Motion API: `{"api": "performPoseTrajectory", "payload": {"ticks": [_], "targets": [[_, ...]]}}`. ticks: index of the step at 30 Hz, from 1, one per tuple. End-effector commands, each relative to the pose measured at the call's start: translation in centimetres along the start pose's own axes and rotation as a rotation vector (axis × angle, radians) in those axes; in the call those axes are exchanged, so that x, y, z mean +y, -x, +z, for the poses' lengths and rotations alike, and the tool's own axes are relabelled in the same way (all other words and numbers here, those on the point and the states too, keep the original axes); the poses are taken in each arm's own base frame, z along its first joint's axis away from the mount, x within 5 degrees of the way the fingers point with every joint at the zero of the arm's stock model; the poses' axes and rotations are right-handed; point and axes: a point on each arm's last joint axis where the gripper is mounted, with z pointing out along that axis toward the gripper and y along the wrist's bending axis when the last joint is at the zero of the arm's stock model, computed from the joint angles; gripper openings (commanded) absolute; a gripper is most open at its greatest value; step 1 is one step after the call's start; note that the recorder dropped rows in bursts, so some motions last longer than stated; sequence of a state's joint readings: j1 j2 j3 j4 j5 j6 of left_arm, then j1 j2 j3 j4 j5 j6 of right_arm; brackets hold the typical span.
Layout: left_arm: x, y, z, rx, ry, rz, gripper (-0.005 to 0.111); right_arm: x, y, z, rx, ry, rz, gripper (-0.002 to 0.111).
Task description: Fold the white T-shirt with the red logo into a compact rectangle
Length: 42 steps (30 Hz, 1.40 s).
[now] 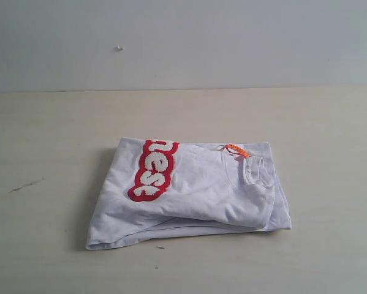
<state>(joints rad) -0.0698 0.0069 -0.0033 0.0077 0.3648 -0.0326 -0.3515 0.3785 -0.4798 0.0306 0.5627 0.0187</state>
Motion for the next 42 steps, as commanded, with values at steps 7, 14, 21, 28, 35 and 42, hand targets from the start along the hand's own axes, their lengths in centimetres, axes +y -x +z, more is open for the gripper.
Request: {"api": "performPoseTrajectory", "payload": {"ticks": [7, 14, 21, 28, 35, 42], "targets": [[0.0, 0.0, 0.0, -0.014, 0.002, -0.002, 0.013, -0.4, -3.9, -0.1, -0.150, -0.016, -0.016, 0.005], [0.0, 0.0, 0.0, -0.014, 0.002, -0.002, 0.013, -0.5, -6.4, 0.4, -0.143, -0.016, -0.014, 0.005], [0.0, 0.0, 0.0, -0.014, 0.002, -0.002, 0.013, -0.6, -8.6, 1.1, -0.123, -0.013, -0.005, 0.005], [0.0, 0.0, 0.0, -0.014, 0.002, -0.002, 0.013, -0.7, -10.4, 2.0, -0.091, -0.015, -0.004, 0.005], [0.0, 0.0, 0.0, -0.014, 0.002, -0.002, 0.013, -0.7, -11.4, 2.3, -0.120, -0.015, -0.009, 0.005], [0.0, 0.0, 0.0, -0.014, 0.002, -0.002, 0.013, -0.7, -11.4, 2.3, -0.120, -0.012, -0.009, 0.005]]}}
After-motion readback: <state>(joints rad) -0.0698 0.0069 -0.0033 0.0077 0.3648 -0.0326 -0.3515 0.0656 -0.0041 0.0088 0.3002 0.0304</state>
